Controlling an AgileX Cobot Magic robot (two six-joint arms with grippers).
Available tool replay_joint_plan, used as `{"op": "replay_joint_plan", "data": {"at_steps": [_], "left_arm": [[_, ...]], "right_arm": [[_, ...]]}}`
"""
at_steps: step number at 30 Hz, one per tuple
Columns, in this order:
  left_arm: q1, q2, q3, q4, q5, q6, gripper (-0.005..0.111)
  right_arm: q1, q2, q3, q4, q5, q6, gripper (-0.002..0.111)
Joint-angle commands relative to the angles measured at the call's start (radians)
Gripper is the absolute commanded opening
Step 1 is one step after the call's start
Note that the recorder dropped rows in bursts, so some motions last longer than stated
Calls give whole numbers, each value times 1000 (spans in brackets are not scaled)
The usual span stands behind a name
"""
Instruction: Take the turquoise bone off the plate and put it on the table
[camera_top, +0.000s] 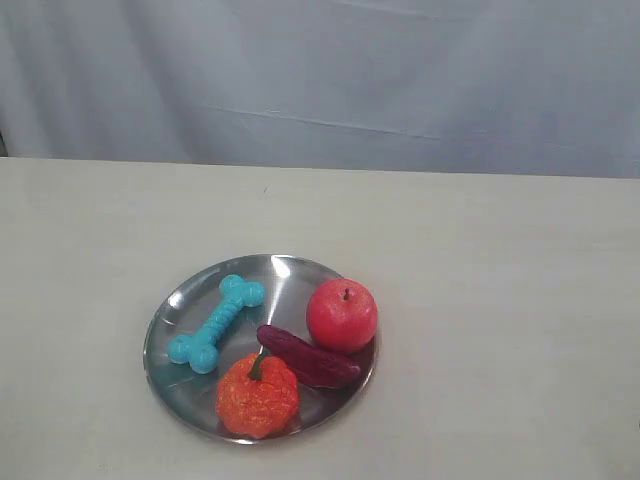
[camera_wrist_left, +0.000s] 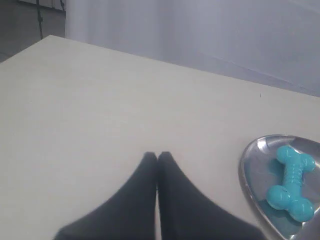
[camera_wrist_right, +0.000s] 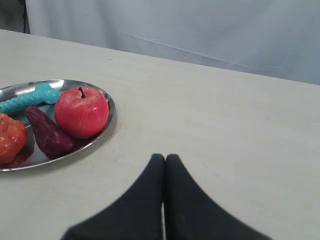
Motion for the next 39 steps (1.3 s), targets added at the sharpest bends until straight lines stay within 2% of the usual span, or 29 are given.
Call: {"op": "replay_joint_plan", "data": {"at_steps": [1, 21, 27, 32, 39], "left_arm": [[-5, -1, 3, 0, -5, -2, 0], [-5, -1, 3, 0, -5, -2, 0], [-5, -1, 3, 0, -5, -2, 0], [-5, -1, 3, 0, -5, -2, 0], [-5, -1, 3, 0, -5, -2, 0]], "right_arm": [[-5, -7, 3, -12, -3, -1, 0], [-5, -7, -2, -10, 13, -1, 0], [-5, -7, -174, -10, 115, -1, 0], [-5, 7, -334, -10, 120, -1, 0], [-5, 80, -476, -10, 120, -1, 0]]}}
